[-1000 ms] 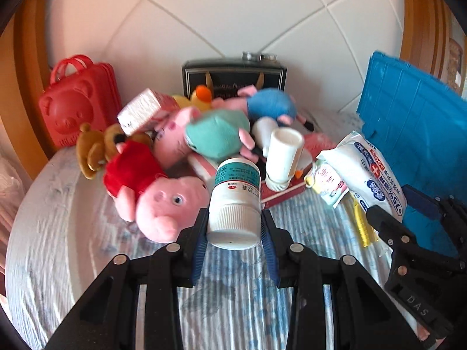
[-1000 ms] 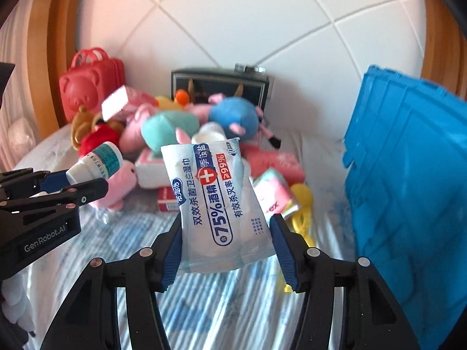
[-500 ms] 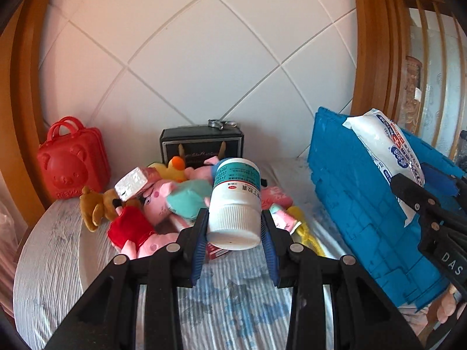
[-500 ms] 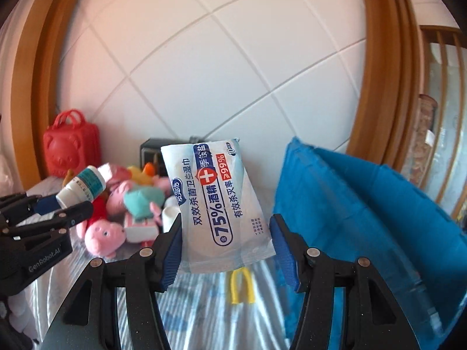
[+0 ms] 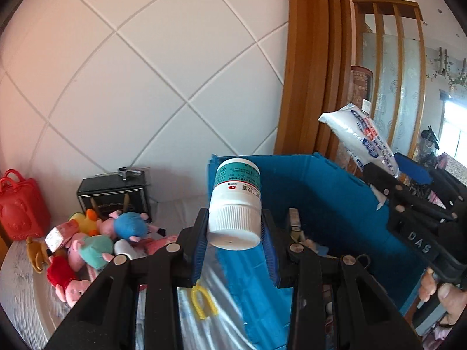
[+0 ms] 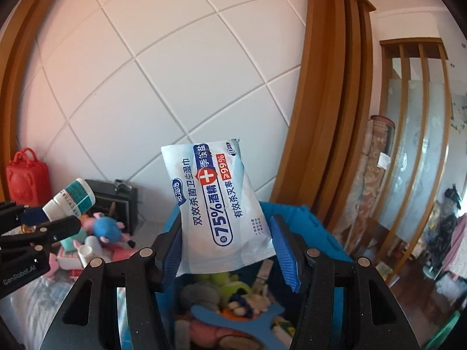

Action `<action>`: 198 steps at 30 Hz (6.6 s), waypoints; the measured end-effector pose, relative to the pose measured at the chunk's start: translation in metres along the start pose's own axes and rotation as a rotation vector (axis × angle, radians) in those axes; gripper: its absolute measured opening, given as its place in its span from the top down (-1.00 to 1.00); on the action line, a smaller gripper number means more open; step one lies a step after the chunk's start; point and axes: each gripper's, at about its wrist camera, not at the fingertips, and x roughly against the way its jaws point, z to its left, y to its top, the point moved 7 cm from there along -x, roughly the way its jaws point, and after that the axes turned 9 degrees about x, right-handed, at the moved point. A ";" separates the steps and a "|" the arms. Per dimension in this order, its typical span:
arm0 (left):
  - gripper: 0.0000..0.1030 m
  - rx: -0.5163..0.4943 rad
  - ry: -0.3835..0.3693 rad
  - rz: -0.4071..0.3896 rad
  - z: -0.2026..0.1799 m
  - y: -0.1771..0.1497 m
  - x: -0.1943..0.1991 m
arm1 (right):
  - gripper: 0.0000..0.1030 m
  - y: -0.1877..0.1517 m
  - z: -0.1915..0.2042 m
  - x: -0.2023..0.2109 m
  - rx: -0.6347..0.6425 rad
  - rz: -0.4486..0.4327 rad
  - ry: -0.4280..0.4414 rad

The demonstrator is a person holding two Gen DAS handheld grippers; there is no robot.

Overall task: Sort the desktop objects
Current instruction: 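Carry the pill jar and wipes pack over the blue crate with both tools, then open both tools to drop the pill jar and wipes pack into the crate, then move both tools back toward the remaining pile on the bed, then grasp the small white medicine box with the left tool while the right grasps the white jar, then carry the white box and white jar over the blue crate with both tools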

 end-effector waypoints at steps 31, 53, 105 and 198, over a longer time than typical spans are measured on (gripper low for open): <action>-0.06 -0.077 0.156 0.234 -0.164 -0.058 -0.099 | -0.11 -0.144 -0.151 -0.091 0.095 0.344 0.100; -0.06 -0.063 0.118 0.228 -0.153 -0.094 -0.057 | -1.00 -0.179 -0.145 -0.042 0.189 0.381 0.118; -0.35 0.393 0.681 0.175 0.411 -0.165 0.139 | -1.00 -0.078 0.252 -0.020 0.101 0.303 0.426; 0.52 0.240 0.632 0.090 0.480 -0.148 0.098 | -0.02 -0.049 0.315 -0.052 -0.079 0.219 0.397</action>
